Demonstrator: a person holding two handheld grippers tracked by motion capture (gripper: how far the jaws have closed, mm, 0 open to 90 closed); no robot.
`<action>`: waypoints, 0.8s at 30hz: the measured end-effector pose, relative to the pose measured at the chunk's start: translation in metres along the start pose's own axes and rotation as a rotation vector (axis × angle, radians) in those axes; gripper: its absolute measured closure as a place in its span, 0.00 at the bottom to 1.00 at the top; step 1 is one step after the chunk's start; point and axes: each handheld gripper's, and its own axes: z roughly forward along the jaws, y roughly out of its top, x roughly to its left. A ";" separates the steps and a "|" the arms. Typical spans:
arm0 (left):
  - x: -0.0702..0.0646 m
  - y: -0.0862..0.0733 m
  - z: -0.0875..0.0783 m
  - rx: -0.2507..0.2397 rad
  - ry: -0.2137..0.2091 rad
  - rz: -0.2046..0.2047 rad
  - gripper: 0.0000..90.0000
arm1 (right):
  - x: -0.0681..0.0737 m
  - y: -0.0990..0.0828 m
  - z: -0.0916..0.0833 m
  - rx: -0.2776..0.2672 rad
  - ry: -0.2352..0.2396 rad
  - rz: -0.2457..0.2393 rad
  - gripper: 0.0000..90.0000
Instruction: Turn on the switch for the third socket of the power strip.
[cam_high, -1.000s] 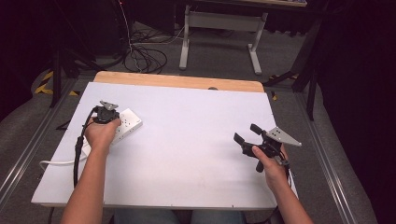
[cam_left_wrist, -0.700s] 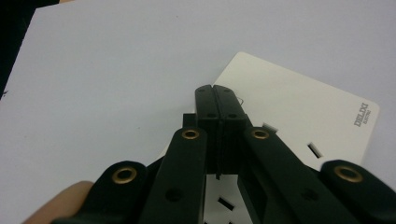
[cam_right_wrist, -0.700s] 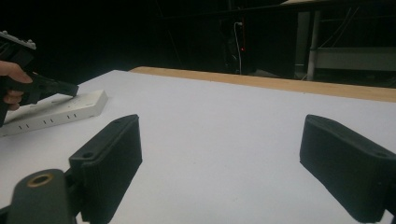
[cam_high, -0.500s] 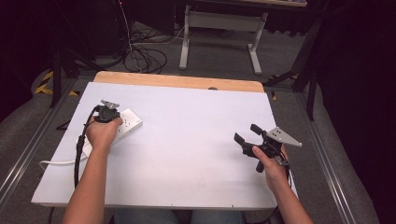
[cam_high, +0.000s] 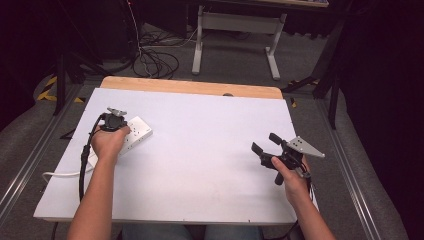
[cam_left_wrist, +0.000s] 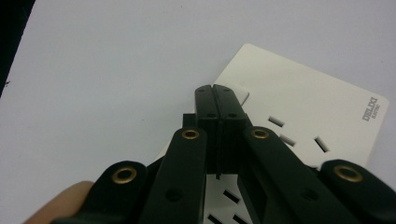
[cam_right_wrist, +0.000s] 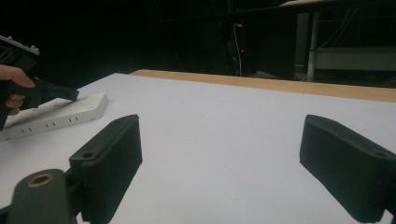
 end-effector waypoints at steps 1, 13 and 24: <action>0.000 0.000 0.000 0.002 -0.002 0.000 1.00 | 0.000 0.000 0.000 0.001 0.000 -0.001 0.15; 0.005 0.000 0.000 -0.002 -0.013 -0.026 1.00 | 0.002 0.001 -0.004 -0.005 -0.005 0.004 0.15; 0.008 -0.006 -0.019 -0.107 -0.082 -0.108 0.99 | 0.004 0.000 -0.001 0.008 -0.006 -0.016 0.16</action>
